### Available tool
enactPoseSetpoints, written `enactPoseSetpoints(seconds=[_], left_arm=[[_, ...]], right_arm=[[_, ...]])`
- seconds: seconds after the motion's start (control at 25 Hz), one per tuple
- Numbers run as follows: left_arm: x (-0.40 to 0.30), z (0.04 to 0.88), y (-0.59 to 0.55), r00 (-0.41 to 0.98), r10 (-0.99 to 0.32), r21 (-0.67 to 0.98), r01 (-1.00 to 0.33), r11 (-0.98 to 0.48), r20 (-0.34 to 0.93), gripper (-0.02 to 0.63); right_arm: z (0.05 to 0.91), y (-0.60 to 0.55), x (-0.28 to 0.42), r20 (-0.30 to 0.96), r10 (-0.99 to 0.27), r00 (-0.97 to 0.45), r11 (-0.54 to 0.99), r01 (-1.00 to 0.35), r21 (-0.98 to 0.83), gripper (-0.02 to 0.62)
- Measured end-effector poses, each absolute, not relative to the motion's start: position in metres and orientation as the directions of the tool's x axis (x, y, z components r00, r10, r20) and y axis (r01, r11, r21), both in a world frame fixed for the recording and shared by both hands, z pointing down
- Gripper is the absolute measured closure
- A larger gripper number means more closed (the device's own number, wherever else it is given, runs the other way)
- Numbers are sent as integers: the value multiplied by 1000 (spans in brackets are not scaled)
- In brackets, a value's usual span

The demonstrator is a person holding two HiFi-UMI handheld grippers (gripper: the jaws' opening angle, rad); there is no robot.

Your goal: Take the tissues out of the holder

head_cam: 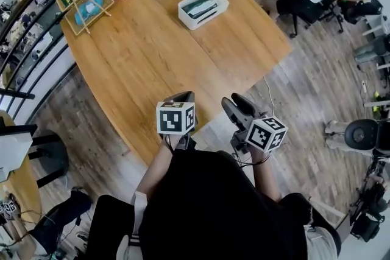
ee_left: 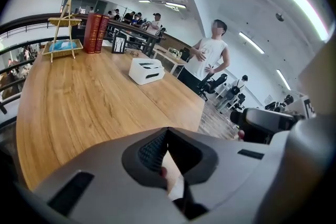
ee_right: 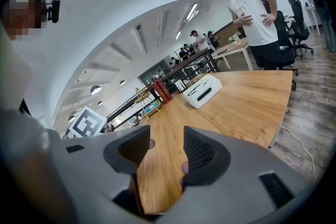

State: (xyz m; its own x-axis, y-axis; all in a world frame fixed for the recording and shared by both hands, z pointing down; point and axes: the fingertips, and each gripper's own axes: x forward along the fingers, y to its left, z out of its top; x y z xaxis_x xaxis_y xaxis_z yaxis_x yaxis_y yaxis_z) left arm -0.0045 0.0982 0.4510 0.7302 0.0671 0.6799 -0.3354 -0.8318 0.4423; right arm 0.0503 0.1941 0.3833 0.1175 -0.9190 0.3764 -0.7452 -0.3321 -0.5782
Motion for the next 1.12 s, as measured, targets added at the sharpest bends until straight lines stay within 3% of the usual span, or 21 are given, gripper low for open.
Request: enactPoseSetpoints(seconds=[0.52,1.12], left_arm=[[35,462,65,731,42,471,-394,-789,682,595],[121,489,2,666,-135,438,-615,-656,733,595]], right_arm=[[390,143,99,420,-907,29,-263,-817,-512,371],[394,24,252,426,-876,-224,24,-904,-426,325]])
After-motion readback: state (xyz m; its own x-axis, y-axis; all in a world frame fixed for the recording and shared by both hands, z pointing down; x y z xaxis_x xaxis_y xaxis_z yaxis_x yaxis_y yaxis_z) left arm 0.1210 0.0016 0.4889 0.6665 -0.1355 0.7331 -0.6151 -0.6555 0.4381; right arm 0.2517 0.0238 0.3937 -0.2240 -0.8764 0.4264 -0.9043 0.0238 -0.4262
